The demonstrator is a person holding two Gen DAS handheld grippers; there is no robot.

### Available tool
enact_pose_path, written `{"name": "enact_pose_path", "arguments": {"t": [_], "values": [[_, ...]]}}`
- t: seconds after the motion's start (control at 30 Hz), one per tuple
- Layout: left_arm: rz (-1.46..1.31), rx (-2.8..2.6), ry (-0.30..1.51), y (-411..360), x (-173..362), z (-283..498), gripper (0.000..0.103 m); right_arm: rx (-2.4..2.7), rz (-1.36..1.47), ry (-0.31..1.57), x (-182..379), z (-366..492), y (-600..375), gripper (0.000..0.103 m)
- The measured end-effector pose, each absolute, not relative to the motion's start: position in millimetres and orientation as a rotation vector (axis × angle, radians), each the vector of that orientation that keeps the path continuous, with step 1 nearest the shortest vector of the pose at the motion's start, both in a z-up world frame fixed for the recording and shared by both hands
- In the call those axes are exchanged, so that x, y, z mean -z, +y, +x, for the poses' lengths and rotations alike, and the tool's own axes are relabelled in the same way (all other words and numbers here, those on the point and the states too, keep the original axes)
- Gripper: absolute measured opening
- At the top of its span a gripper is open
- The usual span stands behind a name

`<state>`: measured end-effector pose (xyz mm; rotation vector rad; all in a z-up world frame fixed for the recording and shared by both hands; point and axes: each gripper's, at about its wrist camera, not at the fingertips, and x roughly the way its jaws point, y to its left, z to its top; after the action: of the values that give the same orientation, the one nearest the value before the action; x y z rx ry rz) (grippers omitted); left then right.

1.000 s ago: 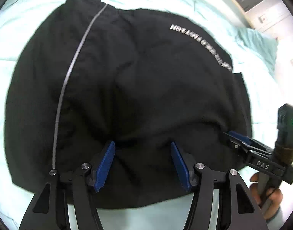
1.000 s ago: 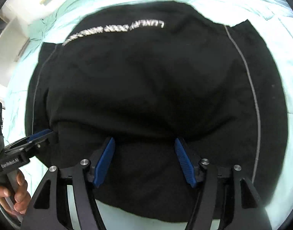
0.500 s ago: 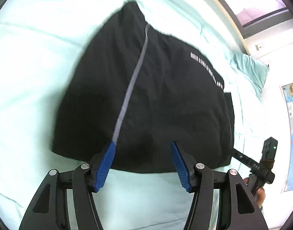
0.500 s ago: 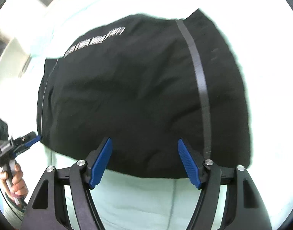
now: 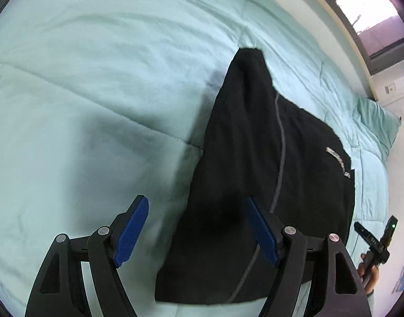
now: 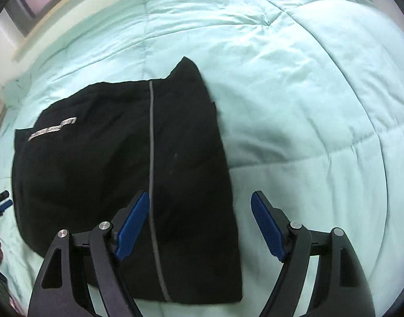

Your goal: Fold large clothes

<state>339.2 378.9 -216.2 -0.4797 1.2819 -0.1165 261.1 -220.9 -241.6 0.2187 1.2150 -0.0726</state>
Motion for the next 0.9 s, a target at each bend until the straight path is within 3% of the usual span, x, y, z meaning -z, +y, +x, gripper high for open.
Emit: {"name": "enact_pose_path", "arguments": {"t": [0.2, 0.33, 0.5, 0.6, 0.7, 0.73, 0.8, 0.83, 0.9], "values": [[-0.552, 0.185, 1.355, 377, 260, 365, 0.078, 0.018, 0.233, 1.24, 273, 282, -226, 0.081], [-0.654, 0.236, 1.364, 386, 275, 369, 0.083, -0.03, 0.344, 1.264, 294, 292, -241, 0.09], [-0.686, 0.308, 1.374, 392, 286, 373, 0.088, -0.153, 0.538, 1.309, 322, 303, -262, 0.093], [-0.74, 0.331, 1.37, 392, 295, 378, 0.097, -0.21, 0.612, 1.32, 335, 309, -267, 0.096], [-0.772, 0.342, 1.342, 391, 298, 380, 0.101, -0.243, 0.666, 1.316, 340, 311, -270, 0.092], [-0.78, 0.358, 1.318, 390, 296, 381, 0.099, -0.267, 0.682, 1.307, 338, 310, -271, 0.088], [-0.823, 0.421, 1.281, 391, 291, 380, 0.066, -0.31, 0.741, 1.297, 332, 307, -275, 0.069], [-0.897, 0.479, 1.261, 395, 289, 379, 0.044, -0.317, 0.763, 1.287, 327, 304, -277, 0.068], [-0.896, 0.484, 1.264, 397, 284, 377, 0.044, -0.321, 0.789, 1.283, 320, 300, -279, 0.07]]}}
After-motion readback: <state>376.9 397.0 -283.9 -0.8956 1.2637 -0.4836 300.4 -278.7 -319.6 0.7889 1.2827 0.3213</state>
